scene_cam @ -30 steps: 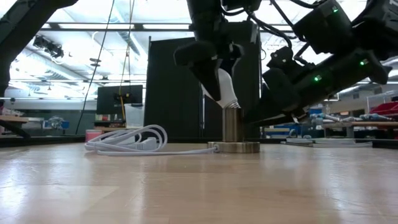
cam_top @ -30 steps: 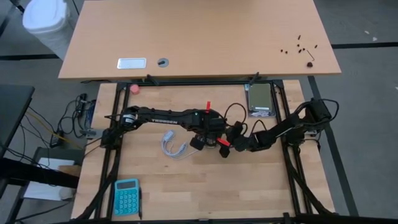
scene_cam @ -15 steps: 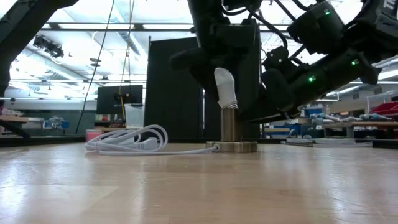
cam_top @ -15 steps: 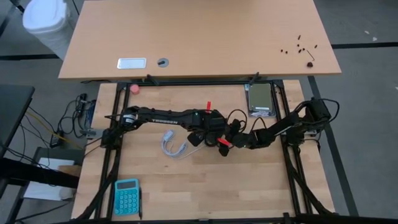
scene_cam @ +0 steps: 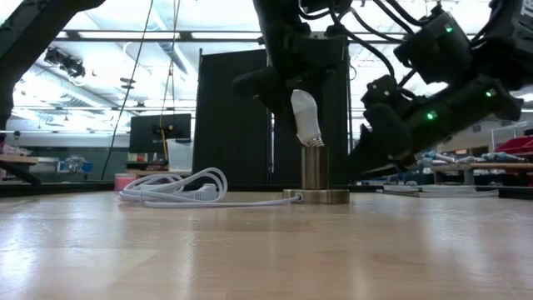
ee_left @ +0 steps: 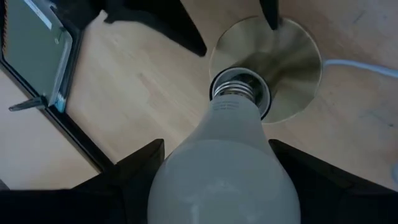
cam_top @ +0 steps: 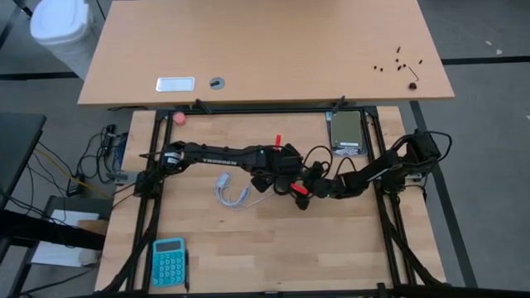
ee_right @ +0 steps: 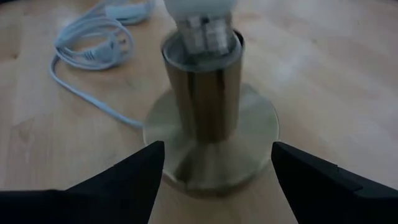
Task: Screw lightbulb
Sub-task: Insert the lightbulb into the lamp holder
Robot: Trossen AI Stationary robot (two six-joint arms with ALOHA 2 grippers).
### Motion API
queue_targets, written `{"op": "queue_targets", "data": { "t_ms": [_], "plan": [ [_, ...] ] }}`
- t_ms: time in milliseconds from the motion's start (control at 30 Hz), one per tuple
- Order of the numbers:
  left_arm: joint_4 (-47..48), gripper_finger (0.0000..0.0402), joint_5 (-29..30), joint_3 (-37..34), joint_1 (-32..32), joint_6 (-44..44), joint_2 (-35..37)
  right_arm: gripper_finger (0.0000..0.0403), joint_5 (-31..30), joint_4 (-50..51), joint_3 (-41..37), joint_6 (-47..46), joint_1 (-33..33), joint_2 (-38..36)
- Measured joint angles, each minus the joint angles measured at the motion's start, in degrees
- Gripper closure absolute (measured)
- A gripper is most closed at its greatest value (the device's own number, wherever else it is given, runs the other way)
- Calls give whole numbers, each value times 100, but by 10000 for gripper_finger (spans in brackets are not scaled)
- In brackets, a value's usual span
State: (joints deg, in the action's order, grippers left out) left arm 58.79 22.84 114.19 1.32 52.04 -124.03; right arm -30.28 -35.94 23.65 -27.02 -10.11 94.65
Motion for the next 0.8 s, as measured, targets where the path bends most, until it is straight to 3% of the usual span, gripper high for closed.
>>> {"op": "queue_targets", "data": {
  "t_ms": [300, 567, 800],
  "plan": [
    [36, 118, 6, 0, 39, 137, 0, 94, -348, 22, -106, -455, -116, -301],
    [196, 118, 136, 0, 35, 342, 0, 94, -469, 350, -106, -794, 272, -398],
    [448, 118, 150, 0, 33, 347, -4, 94, -479, 323, 5, -526, 530, -385]
  ]
}}
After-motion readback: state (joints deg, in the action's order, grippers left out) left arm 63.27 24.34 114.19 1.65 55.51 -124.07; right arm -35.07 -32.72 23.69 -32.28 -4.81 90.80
